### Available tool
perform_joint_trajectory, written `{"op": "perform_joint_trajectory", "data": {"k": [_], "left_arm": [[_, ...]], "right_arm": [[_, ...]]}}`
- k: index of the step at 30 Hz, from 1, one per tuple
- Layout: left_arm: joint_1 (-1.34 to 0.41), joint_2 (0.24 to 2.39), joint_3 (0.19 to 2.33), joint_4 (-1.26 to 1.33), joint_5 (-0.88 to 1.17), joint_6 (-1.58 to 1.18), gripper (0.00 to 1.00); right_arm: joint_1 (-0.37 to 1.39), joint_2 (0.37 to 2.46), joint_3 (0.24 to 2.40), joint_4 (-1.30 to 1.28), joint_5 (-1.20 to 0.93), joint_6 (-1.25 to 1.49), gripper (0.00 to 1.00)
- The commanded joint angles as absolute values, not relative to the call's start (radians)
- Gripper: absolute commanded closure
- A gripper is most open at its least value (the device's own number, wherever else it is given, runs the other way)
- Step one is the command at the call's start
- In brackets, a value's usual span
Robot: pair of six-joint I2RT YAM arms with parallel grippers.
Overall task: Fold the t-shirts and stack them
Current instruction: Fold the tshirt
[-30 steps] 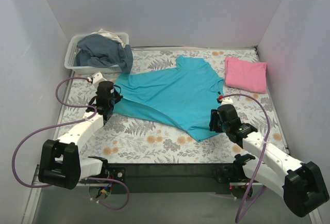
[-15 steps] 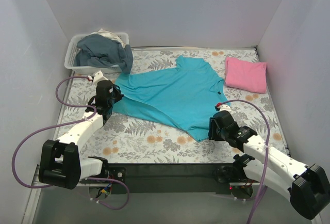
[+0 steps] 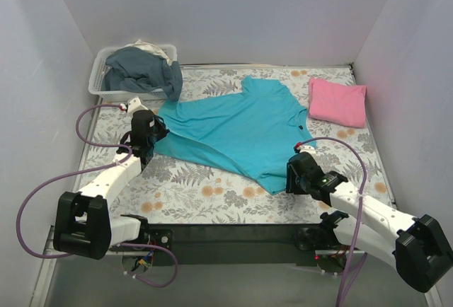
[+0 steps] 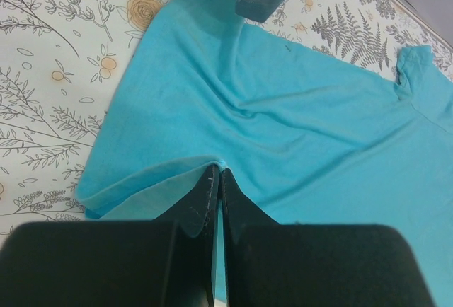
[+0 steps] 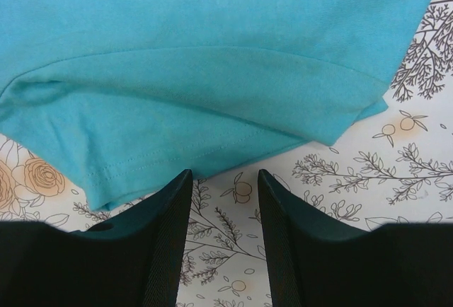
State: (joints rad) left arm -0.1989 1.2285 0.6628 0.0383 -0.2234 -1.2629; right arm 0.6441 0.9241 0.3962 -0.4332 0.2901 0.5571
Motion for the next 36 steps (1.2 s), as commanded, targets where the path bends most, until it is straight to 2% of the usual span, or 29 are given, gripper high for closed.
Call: {"op": "perform_joint_trajectory", "data": {"k": [1,11,19,21,25,26,27,36], "left_arm": [[-0.192,1.198,0.670,0.048,-0.221,-1.249,1.00],[-0.190,1.190,0.666,0.043,-0.227,-1.243,1.00],[-0.189,1.170,0.666,0.034,-0.222,-1.241,1.00],[-0.190,1.167,0.666,0.032,-0.222,-1.241,1.00],[-0.190,1.158,0.666,0.026,-0.227,-1.238,1.00],[-0.190,1.157,0.664,0.026,-0.230,-1.238,1.00],[-0.189,1.155,0.666,0.026,-0.232,-1.236,1.00],[-0.189,1.144,0.663,0.015,-0.285,-1.226,1.00]], "right_arm": [[0.652,0.936,0.391,-0.359,0.324,0.578,0.62],[0.653,0.925,0.371,-0.304,0.373,0.588,0.62],[0.653,0.966,0.351,-0.304,0.325,0.604,0.62],[0.653,0.977,0.353,-0.304,0.322,0.603,0.66],[0.653,1.011,0.356,-0.299,0.311,0.600,0.80],[0.653,1.022,0.356,-0.298,0.308,0.597,0.91],[0.653,1.022,0.362,-0.298,0.305,0.594,0.98],[0.684,0.864,0.448,-0.431,0.357,0.584,0.99]]}}
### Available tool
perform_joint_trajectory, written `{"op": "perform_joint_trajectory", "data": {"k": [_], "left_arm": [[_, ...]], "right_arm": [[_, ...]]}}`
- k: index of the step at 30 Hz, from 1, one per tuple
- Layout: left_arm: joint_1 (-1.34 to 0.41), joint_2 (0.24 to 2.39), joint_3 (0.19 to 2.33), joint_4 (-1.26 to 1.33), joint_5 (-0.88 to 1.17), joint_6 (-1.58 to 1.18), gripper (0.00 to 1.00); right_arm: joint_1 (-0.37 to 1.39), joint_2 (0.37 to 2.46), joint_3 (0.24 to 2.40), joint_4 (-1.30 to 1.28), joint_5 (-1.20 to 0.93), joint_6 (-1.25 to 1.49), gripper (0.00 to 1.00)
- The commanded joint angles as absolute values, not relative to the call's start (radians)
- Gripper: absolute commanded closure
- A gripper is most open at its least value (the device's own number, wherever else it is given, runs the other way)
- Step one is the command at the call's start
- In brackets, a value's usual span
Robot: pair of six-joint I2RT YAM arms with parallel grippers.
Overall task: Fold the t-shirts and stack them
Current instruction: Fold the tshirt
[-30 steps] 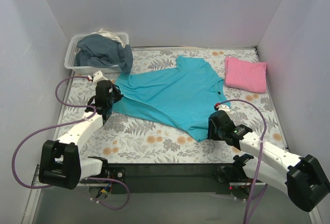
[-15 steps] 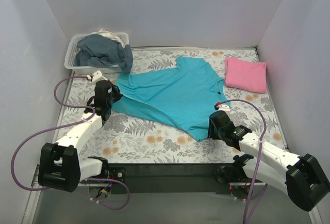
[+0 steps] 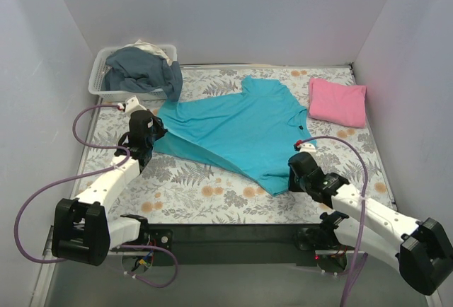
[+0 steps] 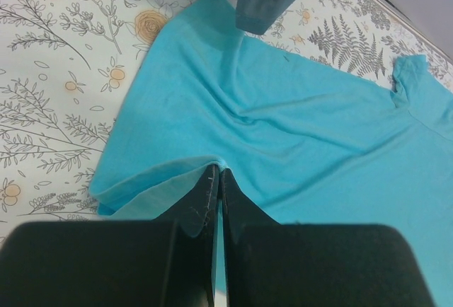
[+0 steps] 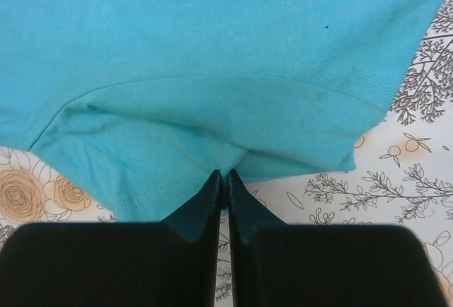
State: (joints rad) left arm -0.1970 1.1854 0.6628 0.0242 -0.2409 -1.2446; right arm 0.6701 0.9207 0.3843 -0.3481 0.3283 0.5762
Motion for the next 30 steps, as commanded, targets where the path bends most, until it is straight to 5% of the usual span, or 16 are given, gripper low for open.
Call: {"op": "perform_joint_trajectory", "data": {"k": [1,30], "left_arm": [[-0.187,1.141,0.664,0.014,-0.290,-1.224,1.00],[-0.187,1.118,0.672,0.017,-0.272,-1.227,1.00]], "right_arm": [[0.686,0.850,0.456,-0.446,0.360,0.586,0.99],[0.690,0.923,0.733,-0.486,0.386,0.434,0.99]]}}
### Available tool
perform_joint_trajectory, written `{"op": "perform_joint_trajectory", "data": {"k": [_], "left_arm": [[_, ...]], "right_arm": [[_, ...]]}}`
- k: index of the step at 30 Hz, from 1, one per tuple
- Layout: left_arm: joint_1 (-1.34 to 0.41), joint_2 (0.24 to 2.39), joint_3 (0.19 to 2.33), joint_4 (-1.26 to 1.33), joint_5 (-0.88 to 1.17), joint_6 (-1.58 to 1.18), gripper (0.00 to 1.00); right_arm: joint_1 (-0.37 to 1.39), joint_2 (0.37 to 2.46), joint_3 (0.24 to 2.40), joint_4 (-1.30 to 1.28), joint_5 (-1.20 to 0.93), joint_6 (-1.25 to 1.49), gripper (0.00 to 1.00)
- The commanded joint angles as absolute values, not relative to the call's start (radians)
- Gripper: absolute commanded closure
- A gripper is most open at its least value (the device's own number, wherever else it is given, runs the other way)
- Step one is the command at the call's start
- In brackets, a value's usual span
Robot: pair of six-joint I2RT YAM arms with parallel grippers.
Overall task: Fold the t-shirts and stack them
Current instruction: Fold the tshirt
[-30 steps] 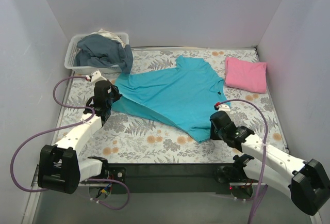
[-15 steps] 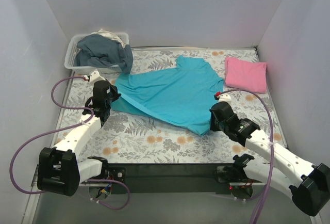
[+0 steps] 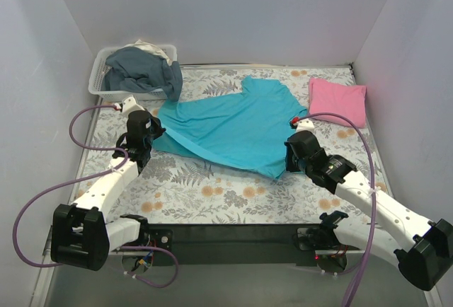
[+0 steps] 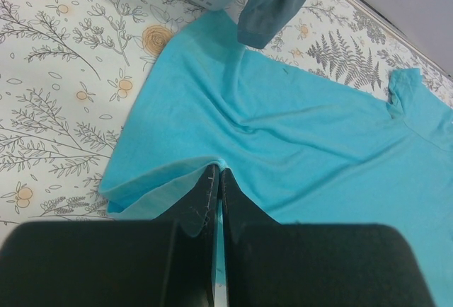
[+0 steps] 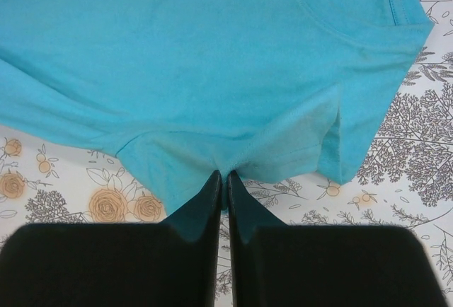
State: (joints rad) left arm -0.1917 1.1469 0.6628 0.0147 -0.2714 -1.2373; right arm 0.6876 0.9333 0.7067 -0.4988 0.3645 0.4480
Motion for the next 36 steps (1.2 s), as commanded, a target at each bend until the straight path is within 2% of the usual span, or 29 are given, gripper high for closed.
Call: {"op": "perform_joint_trajectory", "data": {"k": [1,12,25,36], "left_arm": [[-0.187,1.126,0.676,0.018,-0.270,-1.226,1.00],[-0.176,1.250,0.735,0.052,-0.267,-1.216,1.00],[-0.147,1.402,0.802,0.044,-0.224,-1.204,1.00],[-0.114,1.496,0.854,0.043,-0.216,-1.195,1.00]], "right_arm": [[0.692,0.934,0.735,-0.485,0.394,0.433,0.99],[0.624,1.196,0.845,-0.358,0.488,0.327,0.99],[0.494,1.581,1.147,-0.287,0.506,0.183,0.99],[0.477,1.723,1.281,-0.282,0.486,0.149,0.99]]}}
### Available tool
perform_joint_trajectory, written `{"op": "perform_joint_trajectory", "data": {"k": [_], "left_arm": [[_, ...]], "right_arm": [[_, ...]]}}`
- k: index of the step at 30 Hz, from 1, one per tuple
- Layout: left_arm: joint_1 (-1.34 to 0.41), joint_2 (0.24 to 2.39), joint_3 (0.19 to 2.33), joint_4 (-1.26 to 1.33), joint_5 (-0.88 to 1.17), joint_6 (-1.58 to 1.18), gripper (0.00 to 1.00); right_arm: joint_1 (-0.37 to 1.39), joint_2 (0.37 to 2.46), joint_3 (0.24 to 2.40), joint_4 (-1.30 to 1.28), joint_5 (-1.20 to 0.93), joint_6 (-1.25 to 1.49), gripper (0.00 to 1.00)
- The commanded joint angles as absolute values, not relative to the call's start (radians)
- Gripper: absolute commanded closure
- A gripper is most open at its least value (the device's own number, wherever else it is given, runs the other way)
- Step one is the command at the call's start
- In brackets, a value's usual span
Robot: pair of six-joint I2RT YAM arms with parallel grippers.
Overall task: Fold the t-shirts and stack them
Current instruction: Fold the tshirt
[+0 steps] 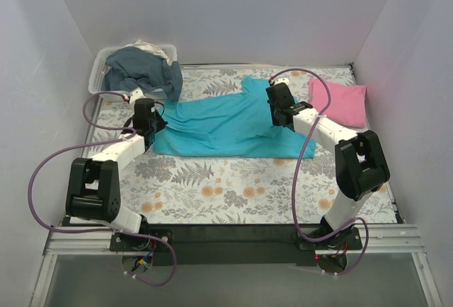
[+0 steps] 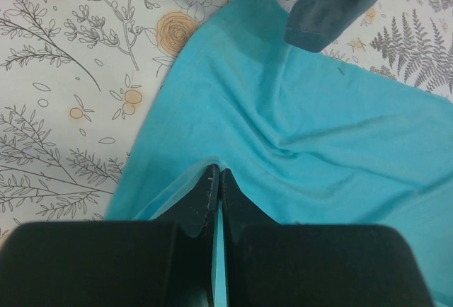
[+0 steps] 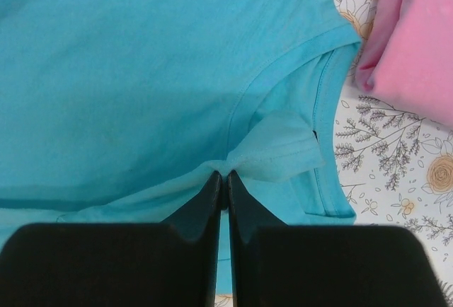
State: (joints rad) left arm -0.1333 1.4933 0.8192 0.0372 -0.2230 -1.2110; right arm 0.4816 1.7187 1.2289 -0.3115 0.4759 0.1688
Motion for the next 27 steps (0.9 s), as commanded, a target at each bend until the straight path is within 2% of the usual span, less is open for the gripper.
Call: {"op": "perform_joint_trajectory", "data": {"k": [1,27], "left_arm": [[-0.112,1.500,0.857,0.044,-0.215,-1.193,1.00],[-0.064,1.585,0.870,0.060,-0.222,-1.190,1.00]], "right_arm": [[0.476,1.732,1.287,-0.279,0.486,0.147,0.99],[0.442,1.772,1.290,-0.298,0.528,0.144,0.99]]}}
